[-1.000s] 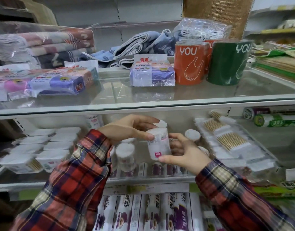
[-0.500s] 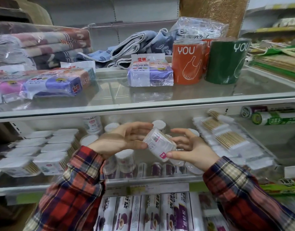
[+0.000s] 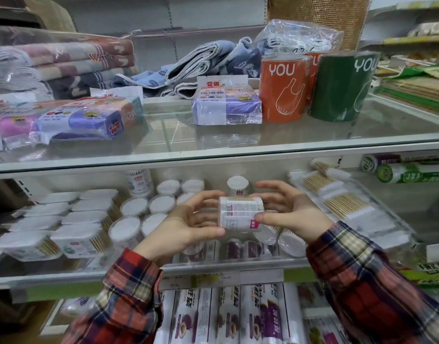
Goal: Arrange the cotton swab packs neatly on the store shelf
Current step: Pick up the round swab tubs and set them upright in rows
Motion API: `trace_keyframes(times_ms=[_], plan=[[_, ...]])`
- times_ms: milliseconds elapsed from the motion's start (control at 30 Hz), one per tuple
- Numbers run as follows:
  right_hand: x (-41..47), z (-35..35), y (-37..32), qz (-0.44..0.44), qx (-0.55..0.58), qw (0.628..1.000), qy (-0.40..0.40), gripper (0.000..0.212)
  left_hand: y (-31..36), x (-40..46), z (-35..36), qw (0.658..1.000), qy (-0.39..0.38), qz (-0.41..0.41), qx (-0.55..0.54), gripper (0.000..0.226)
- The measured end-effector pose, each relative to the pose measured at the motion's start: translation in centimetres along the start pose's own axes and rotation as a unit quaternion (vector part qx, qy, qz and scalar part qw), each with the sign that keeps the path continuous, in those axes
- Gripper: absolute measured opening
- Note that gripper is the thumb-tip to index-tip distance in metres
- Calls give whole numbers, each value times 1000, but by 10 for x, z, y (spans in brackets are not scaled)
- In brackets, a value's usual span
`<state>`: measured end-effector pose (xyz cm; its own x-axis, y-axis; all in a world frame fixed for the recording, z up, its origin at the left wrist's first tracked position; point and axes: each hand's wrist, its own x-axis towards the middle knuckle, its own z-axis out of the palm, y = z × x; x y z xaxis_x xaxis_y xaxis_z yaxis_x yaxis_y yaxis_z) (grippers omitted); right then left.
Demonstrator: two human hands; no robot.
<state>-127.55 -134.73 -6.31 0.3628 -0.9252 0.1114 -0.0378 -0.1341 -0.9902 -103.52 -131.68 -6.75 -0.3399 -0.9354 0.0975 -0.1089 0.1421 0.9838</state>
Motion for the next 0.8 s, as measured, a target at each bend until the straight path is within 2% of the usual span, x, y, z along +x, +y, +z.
trace_keyframes(times_ms=[267,367,467,600,800], plan=[[-1,4,1,7,35,999,37,50,-3,-7,11,997,40,5,-68,63],[-2,8,5,46,95,992,63,50,-4,-8,15,996,56,8,-74,60],[-5,12,10,86,156,983,54,53,-6,-8,19,995,66,8,-75,58],[-5,14,9,79,128,987,52,53,-12,-7,24,994,71,-5,-88,59],[10,12,-8,51,52,996,52,34,-11,-2,27,996,71,-24,-52,67]])
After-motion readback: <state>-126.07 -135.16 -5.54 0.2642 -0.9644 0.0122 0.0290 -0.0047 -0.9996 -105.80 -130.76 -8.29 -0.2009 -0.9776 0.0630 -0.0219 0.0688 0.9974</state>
